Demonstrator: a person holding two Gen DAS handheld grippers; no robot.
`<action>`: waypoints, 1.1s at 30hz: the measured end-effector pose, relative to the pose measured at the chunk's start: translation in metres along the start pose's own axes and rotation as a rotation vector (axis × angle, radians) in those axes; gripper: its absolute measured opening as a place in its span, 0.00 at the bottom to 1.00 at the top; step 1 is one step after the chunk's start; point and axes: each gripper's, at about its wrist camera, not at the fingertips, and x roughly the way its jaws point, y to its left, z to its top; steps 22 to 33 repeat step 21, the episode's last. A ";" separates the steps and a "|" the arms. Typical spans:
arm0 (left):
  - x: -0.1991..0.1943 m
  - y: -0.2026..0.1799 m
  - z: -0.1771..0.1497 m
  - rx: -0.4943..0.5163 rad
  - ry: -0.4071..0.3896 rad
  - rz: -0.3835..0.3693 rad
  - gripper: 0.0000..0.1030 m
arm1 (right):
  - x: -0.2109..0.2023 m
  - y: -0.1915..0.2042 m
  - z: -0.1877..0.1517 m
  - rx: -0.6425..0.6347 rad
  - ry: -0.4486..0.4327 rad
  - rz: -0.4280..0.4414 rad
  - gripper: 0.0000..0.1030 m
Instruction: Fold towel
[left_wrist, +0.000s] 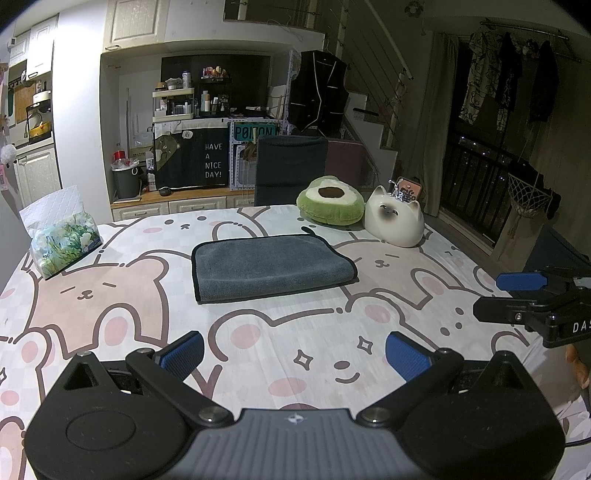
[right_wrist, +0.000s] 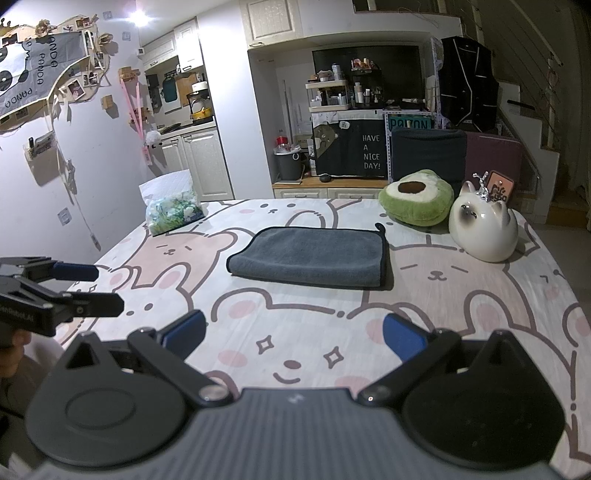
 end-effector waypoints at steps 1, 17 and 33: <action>0.000 0.000 0.000 0.000 0.000 0.000 1.00 | 0.000 0.000 0.000 0.000 0.000 0.000 1.00; 0.000 0.000 0.000 0.001 0.000 0.000 1.00 | 0.000 0.000 0.000 0.001 0.001 0.001 1.00; 0.000 0.002 -0.001 0.000 0.001 0.004 1.00 | 0.000 0.000 0.000 0.001 0.000 0.002 1.00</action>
